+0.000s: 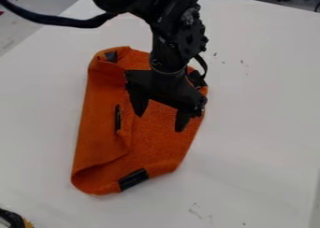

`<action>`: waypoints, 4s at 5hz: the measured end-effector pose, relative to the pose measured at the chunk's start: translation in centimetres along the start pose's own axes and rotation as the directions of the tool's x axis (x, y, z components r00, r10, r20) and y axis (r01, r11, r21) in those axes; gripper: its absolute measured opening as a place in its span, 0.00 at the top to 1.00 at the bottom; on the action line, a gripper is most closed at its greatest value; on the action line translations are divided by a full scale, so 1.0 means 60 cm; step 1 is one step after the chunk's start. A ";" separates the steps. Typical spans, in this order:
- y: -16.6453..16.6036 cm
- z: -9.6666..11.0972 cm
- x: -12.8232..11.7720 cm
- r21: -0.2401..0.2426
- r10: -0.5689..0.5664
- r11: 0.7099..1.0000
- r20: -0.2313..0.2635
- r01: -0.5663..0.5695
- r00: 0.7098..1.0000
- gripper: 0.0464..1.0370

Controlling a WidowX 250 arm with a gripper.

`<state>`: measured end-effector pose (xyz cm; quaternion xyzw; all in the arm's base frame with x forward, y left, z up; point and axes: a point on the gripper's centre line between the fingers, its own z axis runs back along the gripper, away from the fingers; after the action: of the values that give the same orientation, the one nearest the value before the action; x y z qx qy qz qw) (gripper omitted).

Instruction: Fold the cloth from top right to left bottom

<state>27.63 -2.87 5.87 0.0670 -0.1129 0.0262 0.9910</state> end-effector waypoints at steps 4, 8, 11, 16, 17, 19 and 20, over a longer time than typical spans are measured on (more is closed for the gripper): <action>-0.055 -0.019 0.137 -0.032 -0.031 0.999 -0.039 0.029 0.999 0.04; -0.048 -0.076 0.222 -0.032 0.053 0.998 -0.003 -0.053 0.999 0.04; -0.048 -0.134 0.227 -0.139 0.078 0.987 -0.063 -0.087 0.995 0.08; -0.035 -0.125 0.227 -0.080 0.073 0.994 -0.064 -0.078 0.995 0.95; -0.010 -0.053 0.233 0.011 0.119 0.993 0.009 -0.119 0.993 0.96; 0.089 0.019 0.155 0.080 0.253 0.963 0.081 -0.259 0.964 0.96; 0.149 -0.002 0.097 0.031 0.330 0.943 0.075 -0.333 0.941 0.96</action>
<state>32.74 6.19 8.22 0.0695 -0.1560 0.1925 0.9663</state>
